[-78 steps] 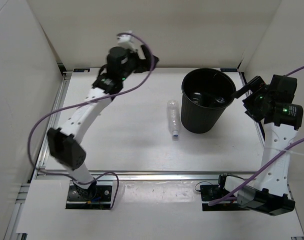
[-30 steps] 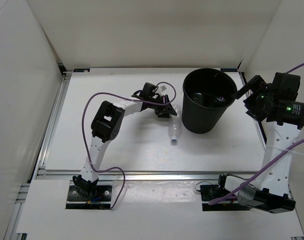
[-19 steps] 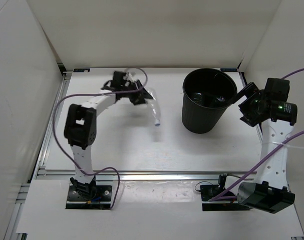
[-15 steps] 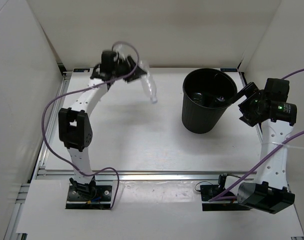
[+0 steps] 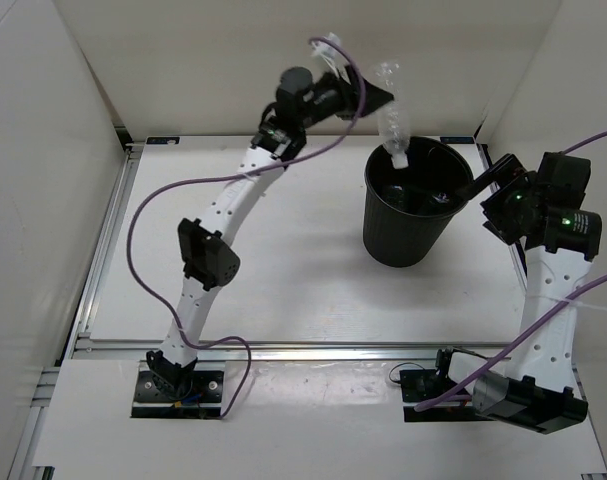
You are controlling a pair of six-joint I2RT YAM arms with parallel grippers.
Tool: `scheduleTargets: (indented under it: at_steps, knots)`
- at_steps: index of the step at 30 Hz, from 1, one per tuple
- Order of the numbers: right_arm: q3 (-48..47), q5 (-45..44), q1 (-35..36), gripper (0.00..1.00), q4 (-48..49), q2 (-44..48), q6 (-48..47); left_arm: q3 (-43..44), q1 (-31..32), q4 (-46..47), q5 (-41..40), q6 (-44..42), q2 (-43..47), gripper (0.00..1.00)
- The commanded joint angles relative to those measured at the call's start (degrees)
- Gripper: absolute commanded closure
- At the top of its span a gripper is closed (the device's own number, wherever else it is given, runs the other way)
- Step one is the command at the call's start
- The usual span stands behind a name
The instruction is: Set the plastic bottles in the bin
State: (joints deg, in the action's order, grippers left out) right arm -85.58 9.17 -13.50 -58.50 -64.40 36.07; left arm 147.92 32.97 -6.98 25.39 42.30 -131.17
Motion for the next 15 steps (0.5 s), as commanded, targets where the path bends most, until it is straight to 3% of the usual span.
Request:
scheduleTargets:
  at_steps: [1, 2, 3, 8, 11, 12, 14, 15]
  knots:
    - [-2.5, -0.3, -0.3, 0.0, 0.8, 1.8, -2.1, -0.2, 4.5, 0.7, -0.8, -2.7, -1.8, 0.32]
    - [-2.5, -0.3, -0.3, 0.0, 0.8, 1.8, -2.1, -0.2, 4.5, 0.7, -0.1, -3.3, -1.1, 0.12]
    - [-2.5, -0.3, -0.3, 0.0, 0.8, 1.8, -2.1, -1.8, 4.5, 0.7, 0.7, -4.6, -0.3, 0.0]
    - [-1.4, -2.9, -0.3, 0.0, 0.2, 2.9, -1.4, -5.3, 1.1, 0.7, 0.5, -9.5, 10.3, 0.0]
    - [-1.4, -2.9, -0.3, 0.0, -2.2, 2.9, -1.4, -20.8, -3.4, 0.2, -4.4, -12.2, 21.0, 0.0]
    - [-0.6, -2.9, -0.3, 0.0, -2.2, 2.9, -1.4, -33.7, -4.6, 0.2, -11.2, -12.2, 30.0, 0.0]
    - [1.6, -4.2, -0.3, 0.0, -2.9, 3.6, -0.8, -47.1, -7.2, -0.4, -24.5, -13.6, 39.1, 0.0]
    - [2.3, -4.2, -0.8, 0.0, -2.9, 4.1, 0.0, -59.0, -8.2, -1.0, -28.9, -13.6, 47.3, 0.0]
